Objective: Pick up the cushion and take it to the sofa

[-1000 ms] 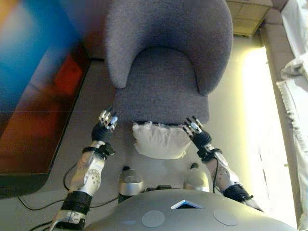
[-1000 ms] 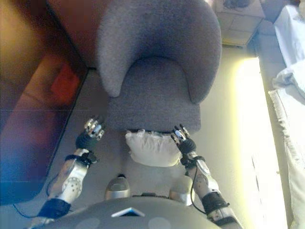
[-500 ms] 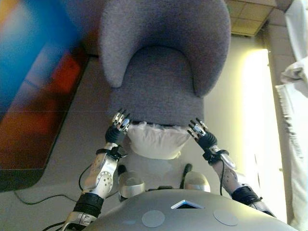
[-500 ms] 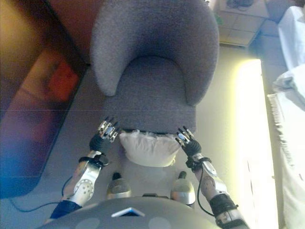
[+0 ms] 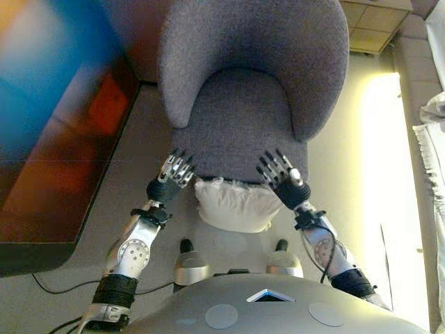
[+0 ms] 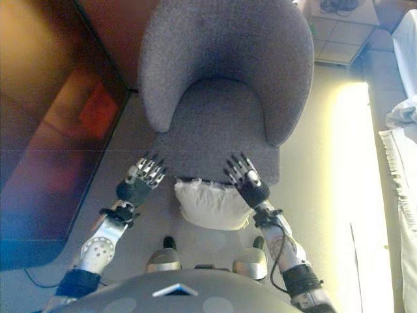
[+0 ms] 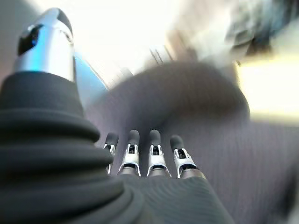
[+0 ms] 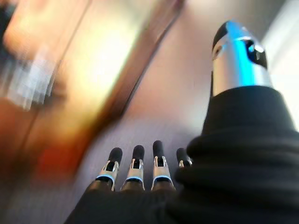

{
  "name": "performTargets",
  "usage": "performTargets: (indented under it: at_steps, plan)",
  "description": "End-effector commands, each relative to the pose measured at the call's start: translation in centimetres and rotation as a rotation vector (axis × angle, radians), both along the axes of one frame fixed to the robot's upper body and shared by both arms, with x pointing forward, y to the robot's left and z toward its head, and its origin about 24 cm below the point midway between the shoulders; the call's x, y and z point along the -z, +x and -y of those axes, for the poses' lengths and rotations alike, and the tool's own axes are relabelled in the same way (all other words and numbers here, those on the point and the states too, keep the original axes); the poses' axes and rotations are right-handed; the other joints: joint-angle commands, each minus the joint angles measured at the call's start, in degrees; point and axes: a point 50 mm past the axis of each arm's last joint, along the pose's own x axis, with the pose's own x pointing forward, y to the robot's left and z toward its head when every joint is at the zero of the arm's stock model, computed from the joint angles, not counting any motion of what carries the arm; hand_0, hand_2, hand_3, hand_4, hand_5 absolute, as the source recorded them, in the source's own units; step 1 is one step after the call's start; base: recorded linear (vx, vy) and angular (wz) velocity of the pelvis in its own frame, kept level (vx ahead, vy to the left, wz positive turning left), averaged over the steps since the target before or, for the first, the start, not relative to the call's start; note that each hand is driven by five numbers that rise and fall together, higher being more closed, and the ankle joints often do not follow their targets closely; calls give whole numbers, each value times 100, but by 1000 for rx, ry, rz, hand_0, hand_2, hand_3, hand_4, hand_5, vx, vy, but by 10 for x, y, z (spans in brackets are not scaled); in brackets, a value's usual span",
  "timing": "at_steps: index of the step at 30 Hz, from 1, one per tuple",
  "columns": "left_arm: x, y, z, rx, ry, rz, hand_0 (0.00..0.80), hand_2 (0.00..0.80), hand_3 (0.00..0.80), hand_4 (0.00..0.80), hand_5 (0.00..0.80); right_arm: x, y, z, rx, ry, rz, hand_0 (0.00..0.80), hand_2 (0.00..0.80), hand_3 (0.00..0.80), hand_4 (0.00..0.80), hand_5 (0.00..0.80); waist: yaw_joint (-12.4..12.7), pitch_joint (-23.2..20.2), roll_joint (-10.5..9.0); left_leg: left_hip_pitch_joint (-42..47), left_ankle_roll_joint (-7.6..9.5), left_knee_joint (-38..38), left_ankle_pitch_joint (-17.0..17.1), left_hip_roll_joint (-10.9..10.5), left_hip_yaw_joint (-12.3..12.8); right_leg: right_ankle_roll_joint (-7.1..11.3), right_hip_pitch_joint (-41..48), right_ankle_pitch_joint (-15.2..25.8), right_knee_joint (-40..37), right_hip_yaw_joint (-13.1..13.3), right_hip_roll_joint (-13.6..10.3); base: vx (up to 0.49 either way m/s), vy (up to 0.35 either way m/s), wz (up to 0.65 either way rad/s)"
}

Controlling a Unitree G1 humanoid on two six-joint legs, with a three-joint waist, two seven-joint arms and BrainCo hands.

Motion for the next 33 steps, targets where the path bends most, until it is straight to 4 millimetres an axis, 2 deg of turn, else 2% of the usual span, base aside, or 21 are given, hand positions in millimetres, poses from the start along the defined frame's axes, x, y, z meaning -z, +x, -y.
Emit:
performTargets:
  at_steps: [1,3,8,18,21,23,25,29,31,33]
  plan:
    - [-29,13,13,66,-124,182,0,0,0,0,0,-21,19,-5,23,140,81,0,0,0,0,0,63,-130,-73,-404,334,382,-114,30,-241,181,-116,-278,617,-104,-319,85,-4,2]
    - [-27,13,13,59,-136,156,0,0,0,0,0,-16,19,-6,16,155,47,0,0,0,0,0,68,-133,-83,-408,331,431,-129,54,-234,175,-109,-302,632,-65,-304,77,-10,0]
    - [-19,-1,9,37,-158,126,0,0,0,0,0,0,-4,-6,-13,136,-25,0,0,0,0,0,77,-281,-144,-343,313,409,-106,133,-193,124,38,-376,526,-3,-191,111,-16,-3]
    - [-17,-2,7,39,-126,92,0,0,0,0,0,3,-8,-3,-17,79,-51,0,0,0,0,0,103,-267,-165,-424,252,607,-126,159,-317,35,24,-499,689,6,-129,52,-2,1]
    - [-16,-4,4,23,-118,80,0,0,0,0,0,5,-10,-2,-28,50,-69,0,0,0,0,0,95,-241,-186,-483,225,945,-273,150,-339,7,-8,-484,694,73,-108,30,-13,0]
    - [-16,-5,1,7,-97,75,0,0,0,0,0,6,-10,2,-22,10,-72,0,0,0,0,0,77,-172,-202,-586,185,1239,-358,169,-251,-15,1,-471,697,98,-102,0,0,0]
    - [-16,-2,-5,-6,-18,76,0,0,0,0,0,7,-8,9,11,-44,-78,0,0,0,0,0,67,-109,-188,-681,136,1328,-343,219,-151,-12,6,-478,721,37,-105,-9,39,9]
    - [-6,2,-18,-66,235,36,0,0,0,0,0,19,-7,20,79,-228,-157,0,0,0,0,0,38,-122,-155,-568,179,1025,-240,158,-140,32,-22,-447,719,-28,-121,17,79,7]
    - [2,6,-27,-119,397,-2,0,0,0,0,0,29,-8,26,118,-426,-199,0,0,0,0,0,36,-138,-159,-541,223,901,-215,75,-158,59,-51,-421,727,-74,-173,29,82,3]
    - [12,11,-40,-210,642,-64,0,0,0,0,0,38,-3,38,191,-725,-218,0,0,0,0,0,54,-127,-179,-572,244,891,-226,18,-182,79,-98,-368,735,-120,-242,17,57,6]
